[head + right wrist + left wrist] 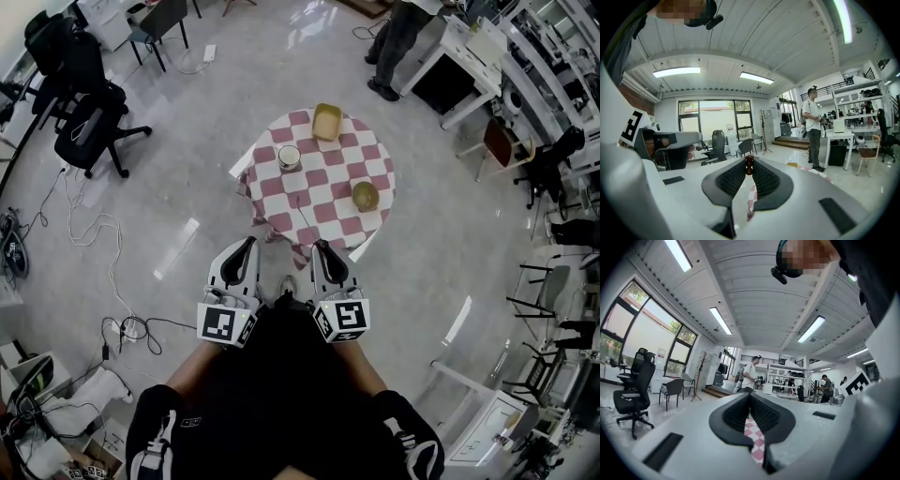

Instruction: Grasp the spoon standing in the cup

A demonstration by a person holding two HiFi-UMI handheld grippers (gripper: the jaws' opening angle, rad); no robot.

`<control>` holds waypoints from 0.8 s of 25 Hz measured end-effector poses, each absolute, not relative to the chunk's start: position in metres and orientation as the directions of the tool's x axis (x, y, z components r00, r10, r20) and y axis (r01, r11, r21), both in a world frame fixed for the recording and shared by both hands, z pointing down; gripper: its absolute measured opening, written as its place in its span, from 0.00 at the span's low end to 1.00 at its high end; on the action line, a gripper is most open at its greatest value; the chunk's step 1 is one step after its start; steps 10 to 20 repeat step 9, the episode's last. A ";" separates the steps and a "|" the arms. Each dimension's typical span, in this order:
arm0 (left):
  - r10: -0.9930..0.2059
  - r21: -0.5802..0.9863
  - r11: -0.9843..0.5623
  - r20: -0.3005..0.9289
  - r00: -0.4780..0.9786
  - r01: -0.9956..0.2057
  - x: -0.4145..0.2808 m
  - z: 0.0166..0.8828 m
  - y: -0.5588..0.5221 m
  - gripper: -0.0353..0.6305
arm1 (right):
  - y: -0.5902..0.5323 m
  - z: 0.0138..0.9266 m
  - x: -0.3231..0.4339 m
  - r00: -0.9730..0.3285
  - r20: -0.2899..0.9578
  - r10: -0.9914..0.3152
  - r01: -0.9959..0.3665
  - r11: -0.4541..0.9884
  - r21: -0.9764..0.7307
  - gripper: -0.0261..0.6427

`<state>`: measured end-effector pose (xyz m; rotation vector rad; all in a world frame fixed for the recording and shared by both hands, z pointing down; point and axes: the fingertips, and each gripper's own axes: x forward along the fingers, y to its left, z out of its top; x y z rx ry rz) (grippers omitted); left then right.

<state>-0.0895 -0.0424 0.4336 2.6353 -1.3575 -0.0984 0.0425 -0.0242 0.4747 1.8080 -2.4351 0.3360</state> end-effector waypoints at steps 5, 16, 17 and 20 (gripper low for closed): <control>-0.814 0.188 -0.568 0.016 0.581 -0.801 -0.090 0.431 -0.042 0.07 | -0.024 0.472 0.042 -0.294 0.200 -0.935 -0.954 0.275 -0.117 0.13; -0.813 0.189 -0.570 0.015 0.582 -0.800 -0.089 0.430 -0.041 0.07 | -0.023 0.472 0.042 -0.296 0.201 -0.934 -0.954 0.277 -0.114 0.13; -0.813 0.189 -0.570 0.015 0.582 -0.800 -0.089 0.430 -0.041 0.07 | -0.023 0.472 0.042 -0.296 0.201 -0.934 -0.954 0.277 -0.114 0.13; -0.813 0.189 -0.570 0.015 0.582 -0.800 -0.089 0.430 -0.041 0.07 | -0.023 0.472 0.042 -0.296 0.201 -0.934 -0.954 0.277 -0.114 0.13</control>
